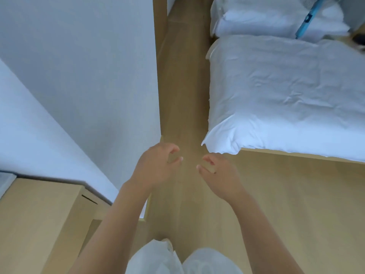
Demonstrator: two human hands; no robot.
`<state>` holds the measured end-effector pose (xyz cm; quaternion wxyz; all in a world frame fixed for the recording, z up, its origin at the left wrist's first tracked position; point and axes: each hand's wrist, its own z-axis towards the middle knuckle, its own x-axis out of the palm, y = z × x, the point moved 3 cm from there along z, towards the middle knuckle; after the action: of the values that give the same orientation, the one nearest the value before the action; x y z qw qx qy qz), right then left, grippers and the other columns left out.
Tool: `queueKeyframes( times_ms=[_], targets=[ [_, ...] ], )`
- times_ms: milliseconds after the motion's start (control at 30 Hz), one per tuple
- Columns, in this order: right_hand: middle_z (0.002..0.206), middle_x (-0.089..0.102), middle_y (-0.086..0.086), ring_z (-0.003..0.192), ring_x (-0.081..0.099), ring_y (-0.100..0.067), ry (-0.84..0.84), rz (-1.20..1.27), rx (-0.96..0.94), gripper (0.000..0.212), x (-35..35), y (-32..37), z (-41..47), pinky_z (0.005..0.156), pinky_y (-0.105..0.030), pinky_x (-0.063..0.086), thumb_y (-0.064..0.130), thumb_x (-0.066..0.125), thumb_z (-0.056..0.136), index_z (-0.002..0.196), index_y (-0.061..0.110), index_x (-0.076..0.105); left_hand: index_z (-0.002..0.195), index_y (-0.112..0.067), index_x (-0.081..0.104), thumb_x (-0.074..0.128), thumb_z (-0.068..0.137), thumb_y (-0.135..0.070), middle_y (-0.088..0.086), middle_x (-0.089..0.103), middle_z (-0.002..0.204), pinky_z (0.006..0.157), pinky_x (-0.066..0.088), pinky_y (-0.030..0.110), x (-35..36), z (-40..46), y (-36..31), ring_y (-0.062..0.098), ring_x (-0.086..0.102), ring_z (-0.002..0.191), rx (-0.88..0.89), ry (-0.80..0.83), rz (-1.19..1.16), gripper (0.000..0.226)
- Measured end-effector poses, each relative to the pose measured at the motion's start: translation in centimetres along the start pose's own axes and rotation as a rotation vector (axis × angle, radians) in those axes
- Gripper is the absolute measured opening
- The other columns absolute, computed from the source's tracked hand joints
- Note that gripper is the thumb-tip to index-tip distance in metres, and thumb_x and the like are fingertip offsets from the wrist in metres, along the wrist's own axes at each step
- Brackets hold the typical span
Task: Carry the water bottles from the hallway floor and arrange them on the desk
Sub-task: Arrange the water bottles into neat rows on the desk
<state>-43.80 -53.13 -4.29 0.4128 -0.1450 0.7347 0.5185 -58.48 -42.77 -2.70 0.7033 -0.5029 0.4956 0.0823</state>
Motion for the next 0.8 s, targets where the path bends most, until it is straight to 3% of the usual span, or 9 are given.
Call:
queueKeyframes(
  times_ms=[133,333,533,800],
  targets=[
    [0.124,0.053,0.007,0.109,0.05,-0.007,0.015,-0.008,0.046,0.037,-0.1,-0.9,4.3,0.087,-0.022,0.037,0.036,0.055,0.09,0.123,0.02,0.055,0.117,-0.022,0.059,0.058,0.088,-0.036,-0.009,0.058,0.115,0.085,0.035,0.02,1.3,4.5,1.1,0.005,0.049,0.1,-0.015,0.087,-0.026,0.032],
    [0.123,0.053,0.007,0.102,0.047,-0.005,0.015,0.035,0.06,0.034,-1.9,-2.9,14.0,0.082,-0.02,0.034,0.036,0.054,0.091,0.12,0.02,0.055,0.118,-0.023,0.059,0.057,0.089,-0.038,-0.009,0.057,0.119,0.082,0.034,0.019,2.7,14.4,1.0,0.002,0.046,0.098,0.002,0.14,0.016,0.033],
    [0.123,0.054,0.004,0.11,0.049,-0.01,0.0,0.015,-0.011,0.037,-6.9,-5.3,27.1,0.084,-0.017,0.032,0.034,0.056,0.091,0.124,0.017,0.055,0.121,-0.02,0.057,0.056,0.09,-0.036,-0.006,0.057,0.122,0.085,0.039,0.022,3.4,27.9,-1.7,0.009,0.052,0.109,-0.013,0.108,0.044,0.035],
    [0.122,0.056,0.005,0.11,0.05,-0.009,-0.003,0.015,-0.064,0.037,-13.5,-7.7,42.5,0.087,-0.016,0.033,0.034,0.054,0.092,0.124,0.016,0.055,0.116,-0.02,0.061,0.058,0.089,-0.033,-0.01,0.059,0.111,0.086,0.041,0.022,4.6,42.5,-5.3,0.005,0.052,0.103,-0.067,0.095,-0.062,0.03]
  ],
)
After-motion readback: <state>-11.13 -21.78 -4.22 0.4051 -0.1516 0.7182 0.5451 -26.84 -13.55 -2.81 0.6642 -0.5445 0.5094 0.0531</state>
